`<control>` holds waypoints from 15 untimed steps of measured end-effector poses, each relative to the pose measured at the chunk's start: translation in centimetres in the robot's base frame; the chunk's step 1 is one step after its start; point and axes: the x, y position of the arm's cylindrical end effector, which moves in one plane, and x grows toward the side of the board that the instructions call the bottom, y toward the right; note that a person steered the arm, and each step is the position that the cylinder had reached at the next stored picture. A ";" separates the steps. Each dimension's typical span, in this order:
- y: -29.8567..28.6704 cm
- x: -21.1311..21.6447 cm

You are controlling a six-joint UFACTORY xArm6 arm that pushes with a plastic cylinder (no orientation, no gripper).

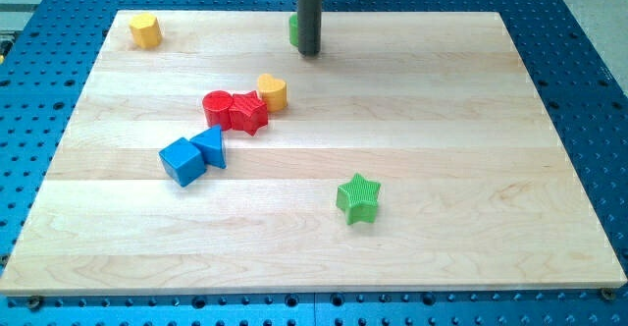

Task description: Keep the green star at the top right side of the board

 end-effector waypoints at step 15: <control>11.1 26.8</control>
